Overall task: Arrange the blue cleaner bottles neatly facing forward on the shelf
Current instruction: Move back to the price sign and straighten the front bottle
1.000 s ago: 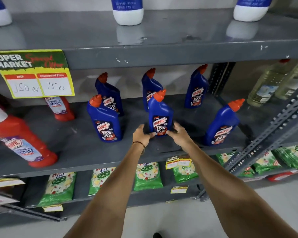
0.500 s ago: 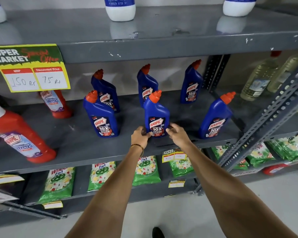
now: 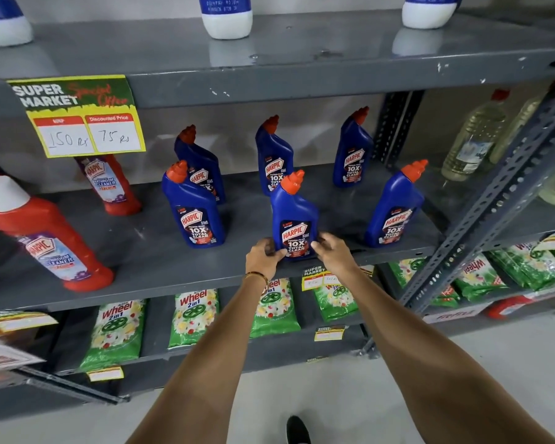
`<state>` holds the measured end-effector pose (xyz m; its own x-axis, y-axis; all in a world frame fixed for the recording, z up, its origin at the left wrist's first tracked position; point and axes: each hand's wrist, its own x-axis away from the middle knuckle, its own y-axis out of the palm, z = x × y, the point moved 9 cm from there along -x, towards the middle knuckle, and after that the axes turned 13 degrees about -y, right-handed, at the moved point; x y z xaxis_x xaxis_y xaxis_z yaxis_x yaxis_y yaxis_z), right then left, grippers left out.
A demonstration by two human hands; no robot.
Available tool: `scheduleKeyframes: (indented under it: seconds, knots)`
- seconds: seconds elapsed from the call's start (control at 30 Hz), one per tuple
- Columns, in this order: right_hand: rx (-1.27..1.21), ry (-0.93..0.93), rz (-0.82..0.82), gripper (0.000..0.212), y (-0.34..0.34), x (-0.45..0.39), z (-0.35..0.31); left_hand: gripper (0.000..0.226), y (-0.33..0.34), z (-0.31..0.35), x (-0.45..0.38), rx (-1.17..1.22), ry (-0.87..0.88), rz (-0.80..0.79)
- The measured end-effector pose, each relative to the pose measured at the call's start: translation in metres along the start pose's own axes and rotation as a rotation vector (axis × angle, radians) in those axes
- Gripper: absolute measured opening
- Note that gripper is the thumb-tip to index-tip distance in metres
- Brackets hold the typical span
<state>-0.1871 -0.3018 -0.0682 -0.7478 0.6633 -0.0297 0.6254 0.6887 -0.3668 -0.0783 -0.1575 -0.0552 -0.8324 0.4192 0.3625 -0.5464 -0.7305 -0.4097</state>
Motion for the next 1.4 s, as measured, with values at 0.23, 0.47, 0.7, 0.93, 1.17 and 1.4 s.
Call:
scheduleKeyframes:
  seconds: [0.23,0.47,0.7,0.93,1.17,1.4]
  knots:
    - [-0.002,0.041,-0.013,0.031,-0.001,0.003,0.0,0.043,0.0,-0.001,-0.001,-0.008,-0.011,-0.009]
    - [0.056,0.153,0.135,0.042,-0.01,0.015,0.006,0.038,-0.026,-0.02,-0.003,0.078,-0.042,0.034]
    - [0.092,0.162,0.417,0.032,0.008,0.058,-0.005,0.035,-0.084,-0.054,-0.003,0.033,-0.036,0.028]
    - [0.164,0.047,0.333,0.019,0.091,0.071,-0.042,0.034,-0.141,-0.078,-0.011,-0.008,-0.037,0.038]
    - [0.085,0.001,0.225,0.031,0.145,0.039,-0.073,0.044,-0.179,-0.079,-0.027,0.065,-0.066,0.081]
    - [0.061,0.059,0.013,0.046,0.18,-0.005,-0.074,0.051,-0.185,-0.072,-0.051,0.074,-0.109,0.075]
